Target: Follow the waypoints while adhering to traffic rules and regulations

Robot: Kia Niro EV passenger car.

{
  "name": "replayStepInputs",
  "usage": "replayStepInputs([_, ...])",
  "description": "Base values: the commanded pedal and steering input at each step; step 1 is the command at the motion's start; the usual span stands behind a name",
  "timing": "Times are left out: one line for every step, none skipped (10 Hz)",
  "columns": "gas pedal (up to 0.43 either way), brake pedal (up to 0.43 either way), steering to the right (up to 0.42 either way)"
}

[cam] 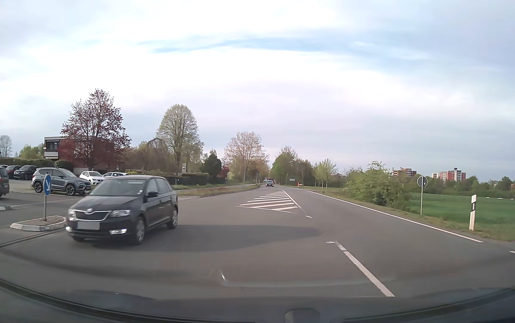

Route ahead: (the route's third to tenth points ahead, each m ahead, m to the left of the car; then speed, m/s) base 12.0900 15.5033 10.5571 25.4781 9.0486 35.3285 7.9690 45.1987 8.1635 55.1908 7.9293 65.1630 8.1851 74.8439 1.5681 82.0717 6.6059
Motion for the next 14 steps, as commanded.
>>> replayStepInputs([0.028, 0.0, -0.031])
replayStepInputs([0.039, 0.0, -0.051])
replayStepInputs([0.047, 0.0, -0.085])
replayStepInputs([0.047, 0.0, -0.116])
replayStepInputs([0.047, 0.0, -0.142])
replayStepInputs([0.059, 0.0, -0.174])
replayStepInputs([0.11, 0.0, -0.221])
replayStepInputs([0.118, 0.0, -0.258])
replayStepInputs([0.11, 0.0, -0.296])
replayStepInputs([0.087, 0.0, -0.32])
replayStepInputs([0.067, 0.0, -0.34])
replayStepInputs([0.0, 0.0, -0.36])
replayStepInputs([0.0, 0.0, -0.373])
replayStepInputs([0.0, 0.0, -0.382])
